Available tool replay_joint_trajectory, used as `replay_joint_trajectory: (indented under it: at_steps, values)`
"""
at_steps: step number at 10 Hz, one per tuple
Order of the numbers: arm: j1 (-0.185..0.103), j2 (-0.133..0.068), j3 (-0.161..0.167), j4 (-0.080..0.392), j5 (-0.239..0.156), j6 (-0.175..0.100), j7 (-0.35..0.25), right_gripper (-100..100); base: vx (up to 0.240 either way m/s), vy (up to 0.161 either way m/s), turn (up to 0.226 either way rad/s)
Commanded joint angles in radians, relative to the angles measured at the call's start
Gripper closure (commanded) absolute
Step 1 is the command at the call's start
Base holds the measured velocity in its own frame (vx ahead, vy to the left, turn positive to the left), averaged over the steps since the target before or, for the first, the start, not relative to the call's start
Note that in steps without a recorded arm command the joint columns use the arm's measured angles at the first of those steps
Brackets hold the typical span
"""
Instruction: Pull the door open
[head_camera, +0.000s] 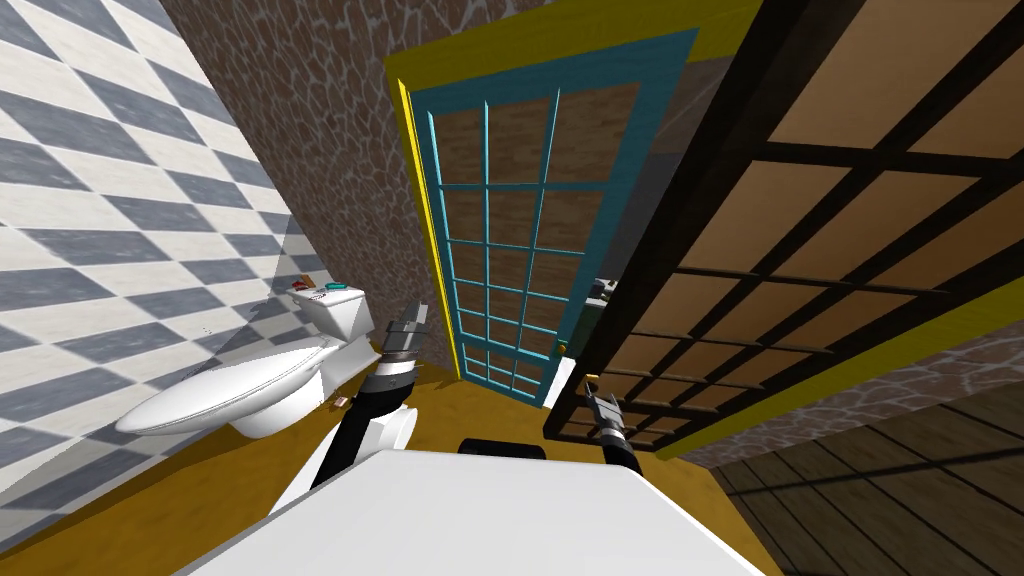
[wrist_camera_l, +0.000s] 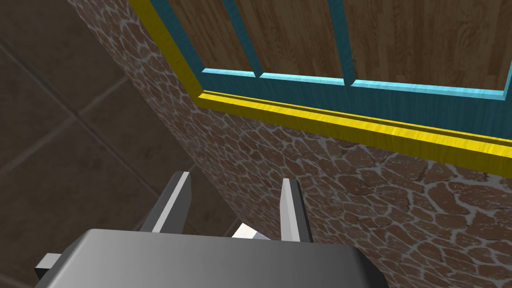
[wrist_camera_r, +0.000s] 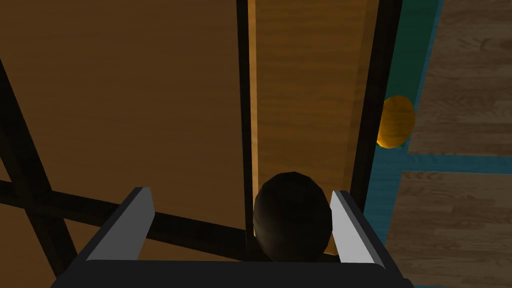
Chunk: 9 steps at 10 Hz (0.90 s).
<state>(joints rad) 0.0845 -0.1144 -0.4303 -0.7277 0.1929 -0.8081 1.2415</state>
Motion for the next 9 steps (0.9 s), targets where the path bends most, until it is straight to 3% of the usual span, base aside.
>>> replay_joint_trajectory:
  at_steps: [1, 3, 5, 9]
  values:
    - [-0.001, -0.016, -0.019, 0.050, -0.010, 0.004, 0.000, 100, -0.076, 0.011, -0.015]
    - [-0.001, -0.016, -0.019, 0.055, -0.010, 0.004, 0.000, 100, -0.037, 0.003, -0.017]
    - [0.035, -0.027, -0.029, 0.066, -0.031, 0.007, -0.051, 100, -0.169, 0.010, 0.000]
    - [0.035, -0.027, -0.029, 0.087, -0.031, -0.003, -0.051, 100, -0.052, 0.001, -0.026]
